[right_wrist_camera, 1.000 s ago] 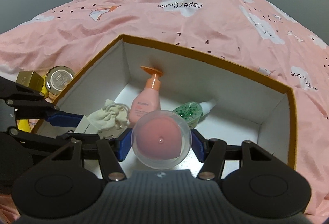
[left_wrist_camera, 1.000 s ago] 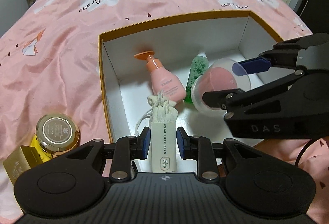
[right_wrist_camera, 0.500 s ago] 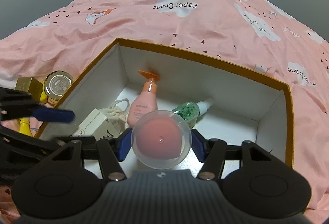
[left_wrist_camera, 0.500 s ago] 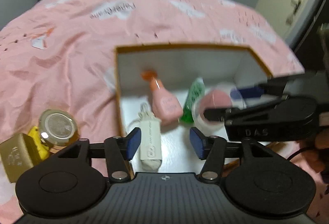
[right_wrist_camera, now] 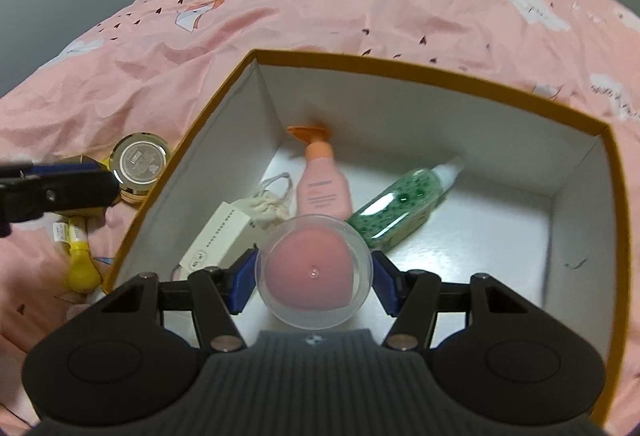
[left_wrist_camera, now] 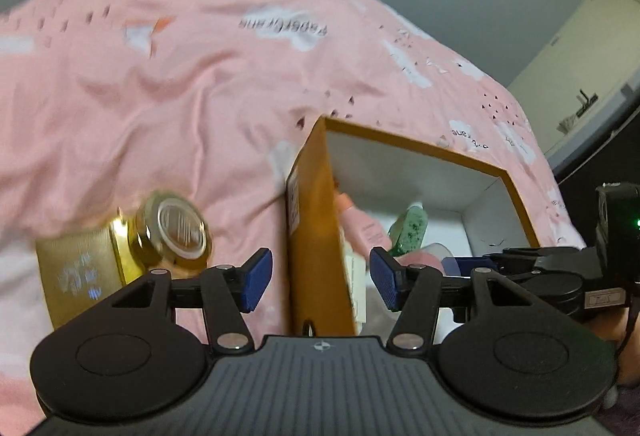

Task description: Organize rigid objects

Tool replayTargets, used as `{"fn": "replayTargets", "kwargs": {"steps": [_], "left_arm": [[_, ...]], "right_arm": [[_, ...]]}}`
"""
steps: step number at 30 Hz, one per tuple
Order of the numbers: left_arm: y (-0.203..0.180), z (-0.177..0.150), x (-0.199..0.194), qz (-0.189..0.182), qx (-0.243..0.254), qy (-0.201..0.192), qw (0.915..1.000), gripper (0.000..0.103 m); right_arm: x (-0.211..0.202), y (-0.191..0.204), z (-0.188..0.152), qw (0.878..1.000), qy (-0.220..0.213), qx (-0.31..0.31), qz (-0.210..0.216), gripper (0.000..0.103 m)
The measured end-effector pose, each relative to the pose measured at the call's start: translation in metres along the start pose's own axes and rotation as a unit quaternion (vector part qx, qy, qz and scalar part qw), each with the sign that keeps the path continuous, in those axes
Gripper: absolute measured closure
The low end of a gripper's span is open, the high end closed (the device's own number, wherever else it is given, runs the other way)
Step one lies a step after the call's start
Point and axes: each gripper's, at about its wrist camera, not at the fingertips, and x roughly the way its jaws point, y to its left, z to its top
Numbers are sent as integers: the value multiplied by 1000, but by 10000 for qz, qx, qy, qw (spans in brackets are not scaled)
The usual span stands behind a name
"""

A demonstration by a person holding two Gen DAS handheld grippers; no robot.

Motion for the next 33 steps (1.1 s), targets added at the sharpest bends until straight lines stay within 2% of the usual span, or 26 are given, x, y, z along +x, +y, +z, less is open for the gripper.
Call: {"fn": "replayTargets", "kwargs": {"steps": [4,6,12,19,20,21,22,28,31,33], "left_arm": [[9,-5,11,-275,-252,234,9990,51],[10,-7,15,-395,-274,322,9983,61],[10,-12,21,-675,-353,482,9959,73],[6,-14,23,-636,-358,526,9959,76],[7,-13,23,-636,-394,510,9959,76],[7,-12,24,-614,-417,486,9961,76],[7,-10,24,-581,-412,450,9964,76],[4,3,27,-515,-426,304,9973,76],[1,7,30,-476,-362,283,9978,76],[0,8,31,-474,-331,281,9979,76]], "right_arm": [[14,6,6,9997,218,116,13,43],[22,11,7,9995,306,72,-18,43],[35,25,10,9988,487,-81,74,43],[46,28,11,9974,700,-141,53,43],[46,27,11,9971,740,-149,72,40],[44,25,11,9972,730,-147,79,34],[40,23,12,9974,699,-144,83,33],[12,0,29,9992,366,4,-143,30],[14,-26,42,9976,354,378,-457,35],[19,-44,47,9956,407,715,-444,47]]}}
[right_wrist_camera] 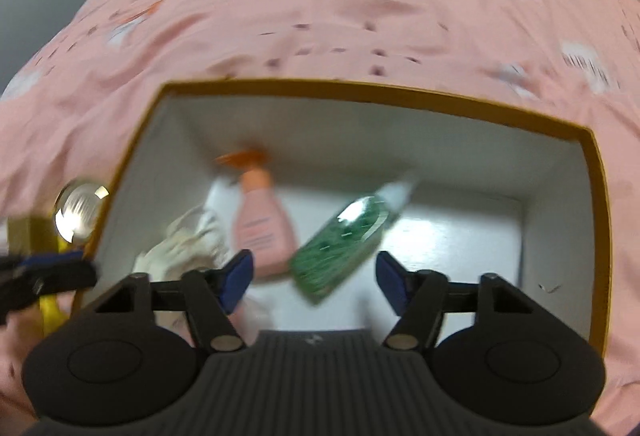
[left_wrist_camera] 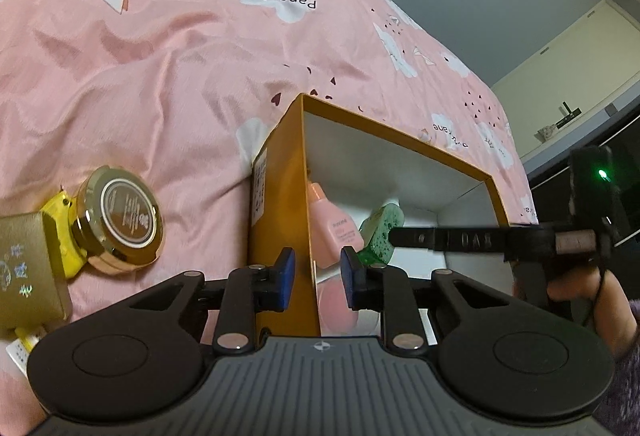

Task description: Organize rigid objects

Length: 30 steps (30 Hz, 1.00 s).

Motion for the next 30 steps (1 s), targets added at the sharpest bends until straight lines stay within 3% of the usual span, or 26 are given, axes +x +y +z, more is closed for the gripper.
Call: {"fn": "replayTargets", "kwargs": {"steps": [3,7,11,15,19,24,30], "left_arm": [[1,2,3,30,-25,15,10000,76],[0,6,7,74,-43,-15,10000,76],[-4,9,10,130,38,-6,9999,76],[-3,9,9,107,-23,21,9999,76],[-4,11,13,175,-66,13,9998,76],[-4,11,14,189,-64,32,9998,76],[-7,12,18,316,-62,24,9995,76]], "right_arm": [[7,-19,8,9995,104,304,-58,58],[21,-30,10,9985,339,283,-326,63],[28,-30,20,9989,382,226,-151,68],[24,-32,26,9992,282,230,-157,85],[26,-52,24,9979,367,524,78,87],[19,-55,21,9980,324,540,-43,89],[37,-59,14,9961,688,529,124,91]]}}
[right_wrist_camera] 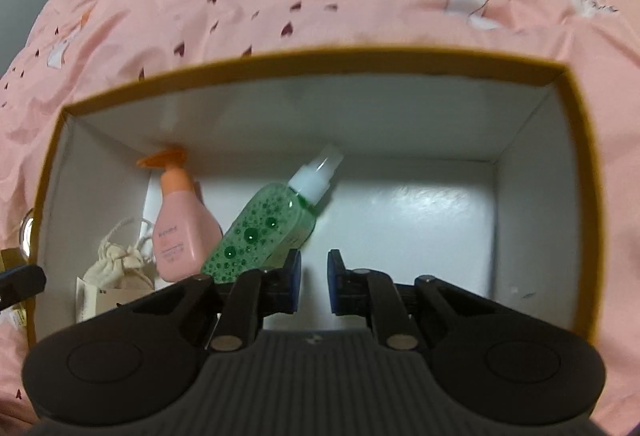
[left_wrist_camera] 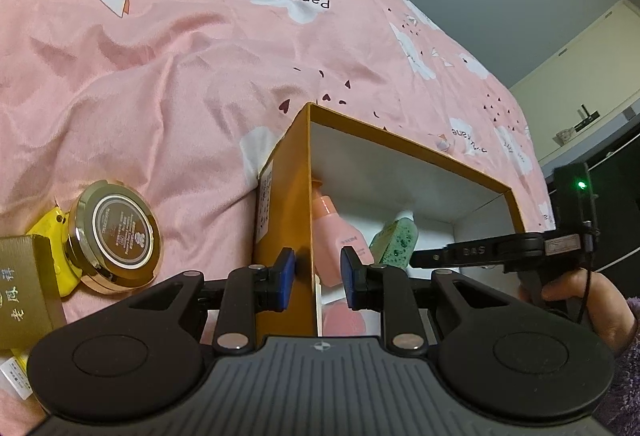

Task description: Organize rigid objects

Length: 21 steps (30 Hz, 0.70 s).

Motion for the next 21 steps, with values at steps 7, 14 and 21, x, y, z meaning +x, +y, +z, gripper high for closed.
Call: {"fn": "replayTargets", "kwargs": {"steps": [7,14,21], "left_arm": [[0,1,1,48,-9,19,10000,76],[0,0,2,73,-23,15,10000,76],[1,-2,0,63,-42,-3,10000,76]], "right_arm": [[25,34,7,9964,157,-828,-59,96],[31,61,10,9912,92,-1311,126,98],[30,72,13,9903,29,-1365,246,100]]}}
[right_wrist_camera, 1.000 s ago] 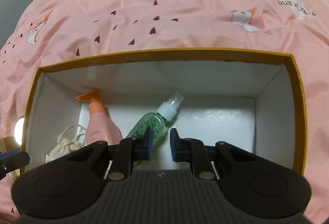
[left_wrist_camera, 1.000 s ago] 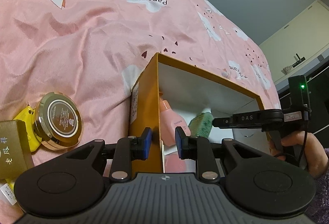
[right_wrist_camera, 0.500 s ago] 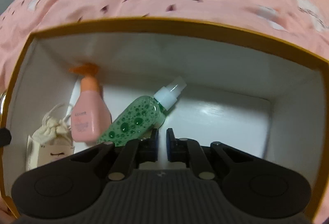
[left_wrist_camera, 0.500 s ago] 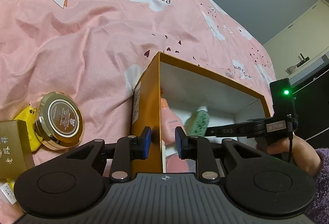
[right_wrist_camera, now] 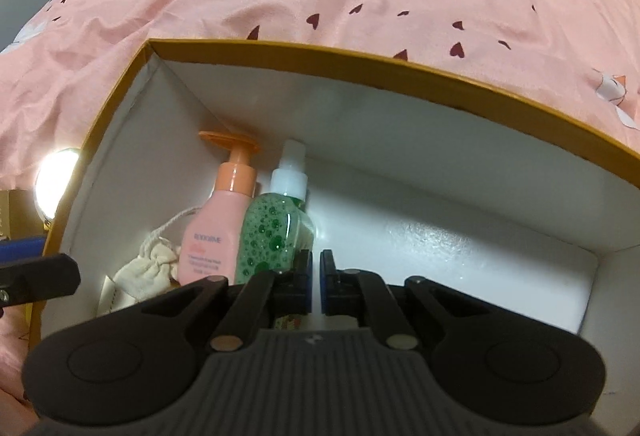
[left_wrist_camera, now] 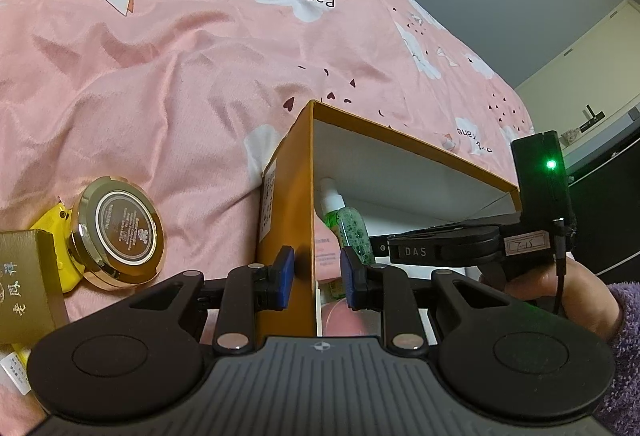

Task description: Organize rigid objects

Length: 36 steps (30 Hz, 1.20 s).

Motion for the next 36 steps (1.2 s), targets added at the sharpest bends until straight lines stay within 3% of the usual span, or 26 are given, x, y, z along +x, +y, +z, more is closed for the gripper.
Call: {"fn": "replayTargets", "kwargs": {"steps": [4,10,11,12,14,18,24,26,29,30,36], "left_arm": [[-4,-4,-7,71,72,-105,9999,76],[-17,-20,-32,229,326,-553,9977,76],[-19,-22,-36,263,367,-609,9971,76],[-22,-27,-41,329,426,-682,9962,76],[-28,-37,-50,531,538,-832,9937,76],[-31,-59,-69,743,731,-1119,9882,75],[-27,-89,-98,1249,1048,-1685,9721,60],[-23,-96,-106,1326,1126,-1768,9687,59],[-14,-101,-117,1391,1146,-1730,9683,48],[-10,-103,-120,1414,1102,-1677,9694,43],[28,-108,-140,1421,692,-1336,9784,36]], "right_arm": [[-10,2,-4,9998,-103,93,-117,95],[-59,18,-29,9972,-750,64,-38,93],[-67,23,-34,9961,-881,57,-8,88],[-75,29,-37,9946,-1034,53,41,73],[-96,39,-51,9901,-1388,77,207,54],[-119,63,-75,9814,-1868,60,443,53],[-139,102,-123,9636,-2624,-151,492,53],[-141,113,-135,9610,-2707,-182,542,53],[-139,130,-148,9607,-2673,-315,680,53],[-138,134,-152,9610,-2636,-362,751,53],[-125,163,-167,9673,-2277,-733,845,49]]}}
